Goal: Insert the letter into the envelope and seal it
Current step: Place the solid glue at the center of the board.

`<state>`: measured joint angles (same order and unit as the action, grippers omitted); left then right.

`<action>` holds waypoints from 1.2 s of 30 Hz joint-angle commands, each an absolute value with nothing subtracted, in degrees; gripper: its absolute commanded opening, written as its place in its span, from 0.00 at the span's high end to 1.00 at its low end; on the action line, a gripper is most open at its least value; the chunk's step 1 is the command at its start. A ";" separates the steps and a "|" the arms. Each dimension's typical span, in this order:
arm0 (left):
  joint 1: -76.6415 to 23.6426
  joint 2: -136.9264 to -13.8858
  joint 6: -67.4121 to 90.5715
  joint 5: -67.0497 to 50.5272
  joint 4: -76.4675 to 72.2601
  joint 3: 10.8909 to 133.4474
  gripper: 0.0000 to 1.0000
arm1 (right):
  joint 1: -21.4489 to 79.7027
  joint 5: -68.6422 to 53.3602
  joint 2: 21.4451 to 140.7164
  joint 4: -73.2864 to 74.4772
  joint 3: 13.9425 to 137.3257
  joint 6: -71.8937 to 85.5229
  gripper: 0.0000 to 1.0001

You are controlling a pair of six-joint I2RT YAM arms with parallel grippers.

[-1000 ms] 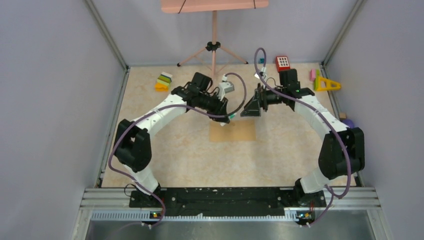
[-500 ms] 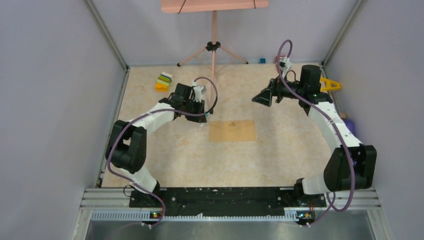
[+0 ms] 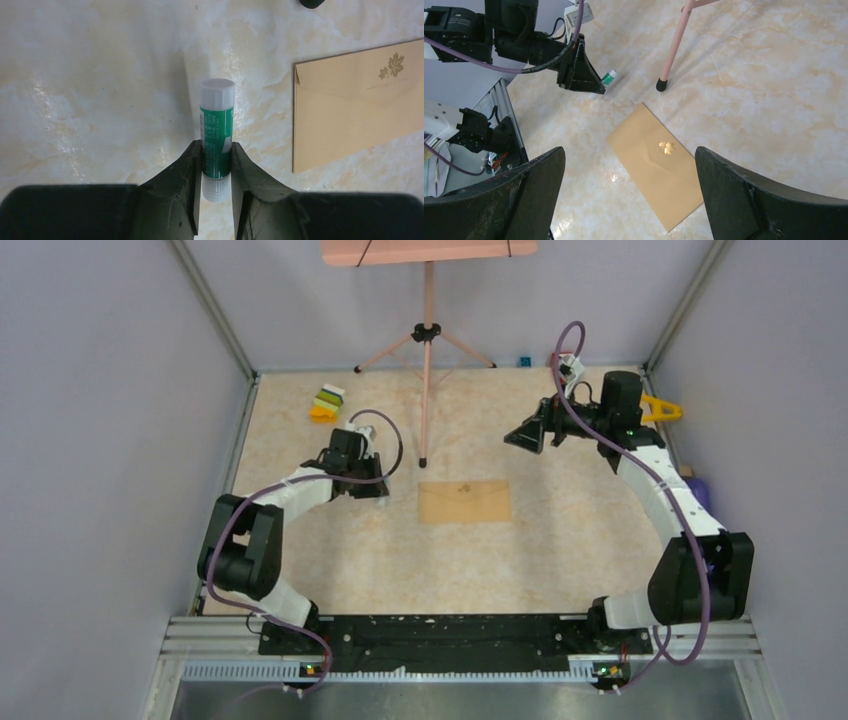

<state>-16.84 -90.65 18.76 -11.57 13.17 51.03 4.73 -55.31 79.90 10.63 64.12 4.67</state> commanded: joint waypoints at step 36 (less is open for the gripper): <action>-18.28 -93.95 26.73 -13.45 3.18 46.70 0.63 | 4.93 -55.46 77.77 7.67 63.69 3.98 0.01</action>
